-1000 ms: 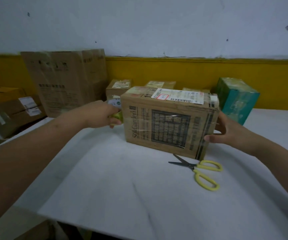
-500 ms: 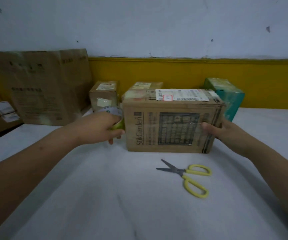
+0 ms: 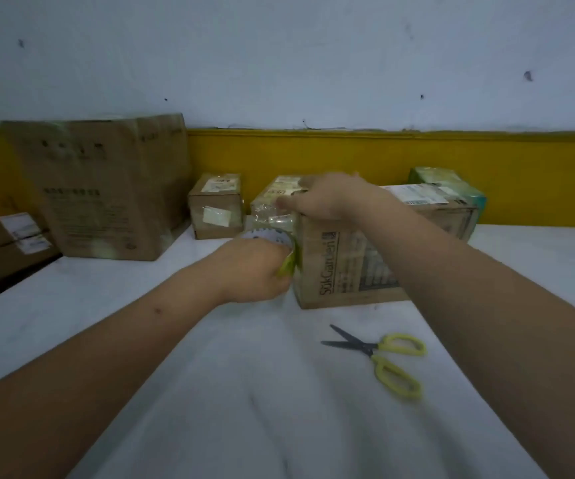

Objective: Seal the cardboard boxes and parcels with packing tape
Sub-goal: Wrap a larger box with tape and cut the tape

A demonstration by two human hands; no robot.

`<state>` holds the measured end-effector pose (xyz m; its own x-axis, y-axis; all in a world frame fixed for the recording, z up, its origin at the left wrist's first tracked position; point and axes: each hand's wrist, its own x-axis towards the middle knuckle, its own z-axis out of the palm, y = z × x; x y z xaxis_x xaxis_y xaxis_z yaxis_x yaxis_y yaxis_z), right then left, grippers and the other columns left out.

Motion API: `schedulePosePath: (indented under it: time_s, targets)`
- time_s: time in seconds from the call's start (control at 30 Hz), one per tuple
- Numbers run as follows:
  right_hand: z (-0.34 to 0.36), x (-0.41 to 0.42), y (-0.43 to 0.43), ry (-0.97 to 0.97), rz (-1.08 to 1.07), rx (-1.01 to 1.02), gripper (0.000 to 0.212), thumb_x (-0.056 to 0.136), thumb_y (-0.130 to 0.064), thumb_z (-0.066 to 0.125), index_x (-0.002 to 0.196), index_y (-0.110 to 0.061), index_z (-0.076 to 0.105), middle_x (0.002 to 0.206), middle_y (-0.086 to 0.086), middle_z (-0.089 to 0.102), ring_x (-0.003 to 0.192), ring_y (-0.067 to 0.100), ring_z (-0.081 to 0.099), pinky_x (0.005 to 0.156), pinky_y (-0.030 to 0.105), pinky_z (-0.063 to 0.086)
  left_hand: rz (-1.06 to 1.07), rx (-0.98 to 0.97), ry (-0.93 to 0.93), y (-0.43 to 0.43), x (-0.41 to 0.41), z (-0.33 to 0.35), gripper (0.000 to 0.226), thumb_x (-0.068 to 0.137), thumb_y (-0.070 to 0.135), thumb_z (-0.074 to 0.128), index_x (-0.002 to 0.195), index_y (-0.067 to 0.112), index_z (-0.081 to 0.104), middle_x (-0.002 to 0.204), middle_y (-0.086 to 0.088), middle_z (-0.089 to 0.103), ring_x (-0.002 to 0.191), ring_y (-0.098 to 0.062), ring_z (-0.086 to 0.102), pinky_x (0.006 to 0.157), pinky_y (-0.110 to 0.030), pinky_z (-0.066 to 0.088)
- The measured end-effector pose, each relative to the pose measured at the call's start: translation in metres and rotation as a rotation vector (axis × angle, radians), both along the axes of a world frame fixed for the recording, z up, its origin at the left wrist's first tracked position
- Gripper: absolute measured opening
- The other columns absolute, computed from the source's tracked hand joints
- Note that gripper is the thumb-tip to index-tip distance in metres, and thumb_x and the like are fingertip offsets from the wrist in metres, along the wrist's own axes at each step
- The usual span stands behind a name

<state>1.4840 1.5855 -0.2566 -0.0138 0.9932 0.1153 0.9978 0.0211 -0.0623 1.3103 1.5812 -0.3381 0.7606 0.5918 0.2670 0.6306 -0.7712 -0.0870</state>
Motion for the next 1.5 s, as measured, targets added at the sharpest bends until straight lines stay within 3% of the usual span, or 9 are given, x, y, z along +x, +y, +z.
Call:
schedulePosePath:
  time_s: [0.2,0.37,0.57,0.77,0.9,1.1,1.33,1.4,1.5]
  targets:
    - [-0.006,0.008,0.009,-0.009,0.120,-0.096,0.062,0.087,-0.071,0.034,0.123,-0.022,0.047,0.145,0.011,0.043,0.131,0.037,0.039,0.105,0.053,0.029,0.048,-0.157,0.110,-0.009,-0.011,0.010,0.020,0.087,0.031,0.062,0.092,0.023,0.045,0.084,0.009,0.042,0.079,-0.012,0.044,0.059,-0.023,0.030]
    - [-0.006,0.010,-0.005,-0.022,0.236,-0.055,0.035,0.094,-0.061,0.038,0.102,-0.027,0.040,0.128,0.007,0.051,0.118,0.029,0.046,0.098,0.048,0.032,0.058,-0.010,0.248,-0.018,-0.020,0.022,0.019,0.096,0.036,0.054,0.084,0.021,0.052,0.071,0.005,0.052,0.062,-0.011,0.042,0.059,-0.028,0.037]
    - [-0.002,0.012,-0.027,0.029,0.424,-0.101,0.047,0.092,-0.064,0.046,0.115,-0.024,0.051,0.114,-0.003,0.055,0.107,0.020,0.049,0.089,0.039,0.036,0.069,0.126,0.244,-0.004,-0.028,0.026,0.046,0.090,0.072,0.031,0.072,0.031,0.041,0.072,0.008,0.063,0.069,-0.008,0.056,0.064,-0.031,0.050]
    - [0.006,0.010,-0.034,0.127,0.442,-0.248,0.056,0.078,-0.069,0.062,0.110,-0.024,0.054,0.110,-0.004,0.057,0.101,0.017,0.054,0.093,0.043,0.044,-0.016,0.078,0.236,-0.009,-0.026,0.023,0.038,0.094,0.064,0.041,0.090,0.026,0.047,0.071,0.016,0.050,0.075,-0.012,0.061,0.069,-0.027,0.046]
    - [0.006,0.010,-0.038,0.138,0.451,-0.231,0.050,0.070,-0.062,0.060,0.104,-0.025,0.055,0.106,-0.001,0.058,0.099,0.019,0.055,0.094,0.046,0.044,-0.018,-0.073,0.245,-0.010,-0.040,0.019,0.043,0.091,0.048,0.056,0.124,0.021,0.051,0.117,0.004,0.060,0.105,-0.021,0.059,0.088,-0.033,0.050]
    - [0.005,0.010,-0.041,0.166,0.476,-0.235,0.051,0.063,-0.069,0.060,0.100,-0.033,0.055,0.104,-0.003,0.058,0.098,0.017,0.056,0.089,0.047,0.048,0.098,-0.057,0.301,-0.013,-0.031,0.029,0.030,0.096,0.051,0.055,0.094,0.022,0.060,0.087,0.007,0.066,0.083,-0.017,0.061,0.077,-0.038,0.054]
    - [0.007,0.004,-0.049,0.221,0.516,-0.291,0.046,0.070,-0.051,0.064,0.102,-0.018,0.056,0.103,0.004,0.058,0.092,0.018,0.058,0.070,0.030,0.044,0.116,-0.179,0.232,0.003,-0.011,0.033,0.030,0.092,0.051,0.061,0.107,0.025,0.063,0.080,0.012,0.071,0.083,-0.006,0.064,0.076,-0.031,0.052]
    - [0.007,0.000,-0.050,0.180,0.489,-0.293,0.049,0.071,-0.054,0.060,0.105,-0.019,0.056,0.106,0.004,0.058,0.096,0.019,0.056,0.076,0.034,0.045,0.106,-0.243,0.246,0.005,-0.009,0.036,0.024,0.092,0.049,0.062,0.102,0.027,0.065,0.081,0.012,0.072,0.077,-0.002,0.065,0.071,-0.026,0.050]
    - [0.010,-0.006,-0.058,-0.286,0.407,-0.170,0.070,0.081,-0.073,0.039,0.139,-0.034,0.042,0.148,0.001,0.039,0.138,0.028,0.031,0.113,0.050,0.023,0.094,-0.242,0.264,0.001,-0.004,0.037,0.024,0.094,0.047,0.061,0.075,0.031,0.058,0.073,0.012,0.069,0.071,-0.005,0.065,0.072,-0.028,0.051]
